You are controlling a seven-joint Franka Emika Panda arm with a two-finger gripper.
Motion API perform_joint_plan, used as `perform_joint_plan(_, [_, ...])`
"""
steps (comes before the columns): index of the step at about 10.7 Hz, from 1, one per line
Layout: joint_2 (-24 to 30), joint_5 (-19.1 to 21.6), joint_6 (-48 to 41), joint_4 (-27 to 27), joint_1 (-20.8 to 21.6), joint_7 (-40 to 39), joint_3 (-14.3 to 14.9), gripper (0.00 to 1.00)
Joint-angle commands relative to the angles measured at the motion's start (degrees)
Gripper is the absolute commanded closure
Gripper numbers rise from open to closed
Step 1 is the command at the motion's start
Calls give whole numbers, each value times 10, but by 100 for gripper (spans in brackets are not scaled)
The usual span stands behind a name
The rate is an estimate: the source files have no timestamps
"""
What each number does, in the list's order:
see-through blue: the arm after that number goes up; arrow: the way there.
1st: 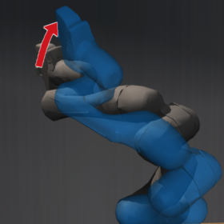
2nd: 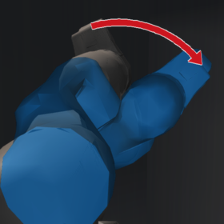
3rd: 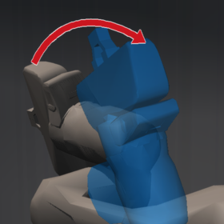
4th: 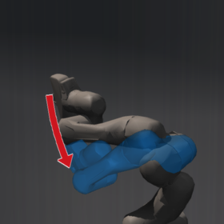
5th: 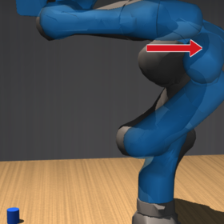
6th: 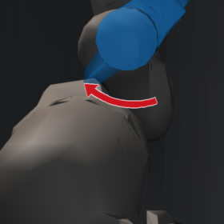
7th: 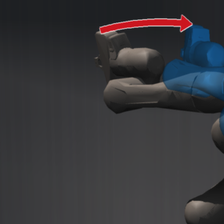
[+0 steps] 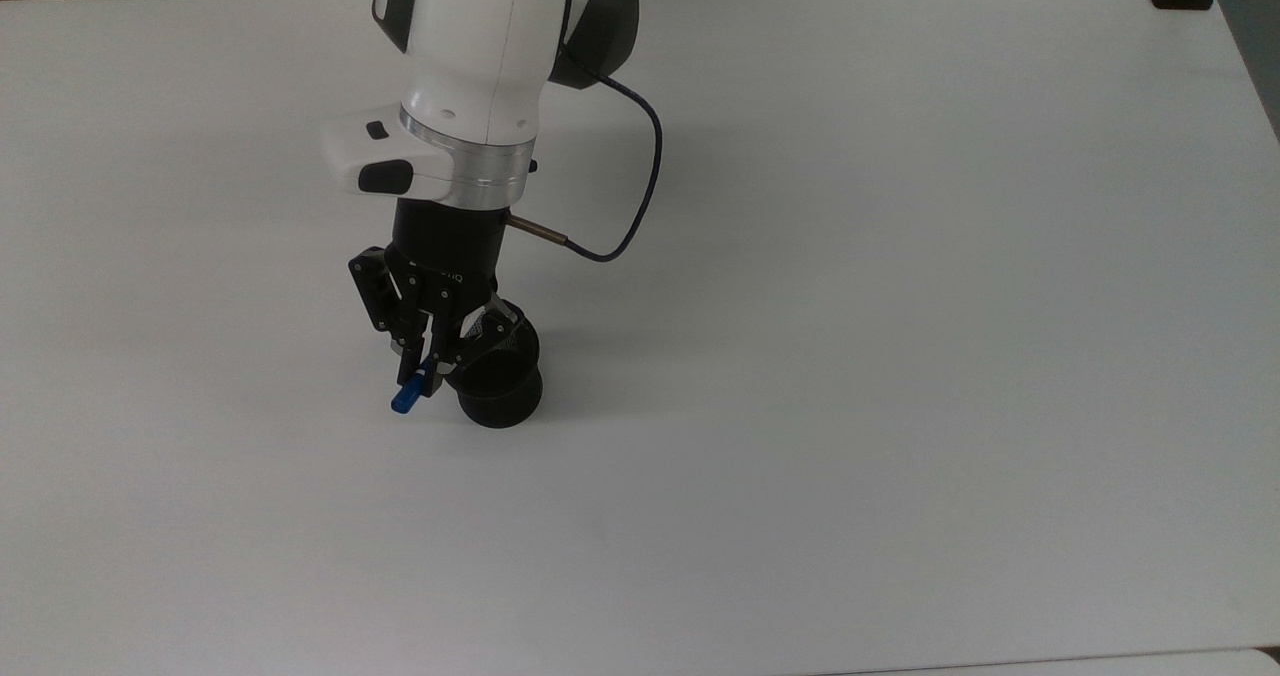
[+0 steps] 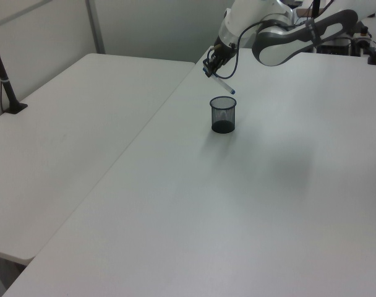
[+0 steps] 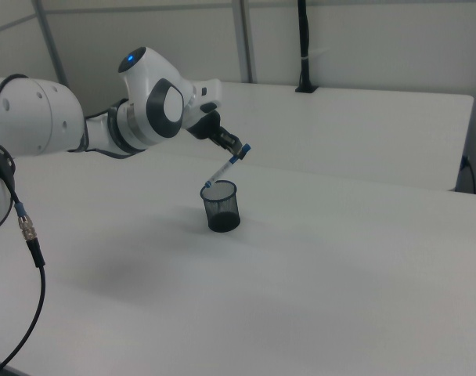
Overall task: Insert the marker
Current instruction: 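Lift the marker and carry it over the black mesh cup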
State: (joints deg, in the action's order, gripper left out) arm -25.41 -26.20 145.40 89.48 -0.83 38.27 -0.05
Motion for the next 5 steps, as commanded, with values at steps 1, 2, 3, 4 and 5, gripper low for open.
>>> perform_joint_plan(1, [-22, -26, 38, 9, 10, 25, 4, 93])
perform_joint_plan(2, [-26, -26, 40, 9, 10, 26, 4, 92])
perform_joint_plan(3, [-30, -25, 41, 7, 11, 27, 4, 92])
perform_joint_plan(4, [-31, -26, 41, 6, 12, 37, 4, 92])
perform_joint_plan(5, [-30, -26, 42, 6, 12, 37, 4, 85])
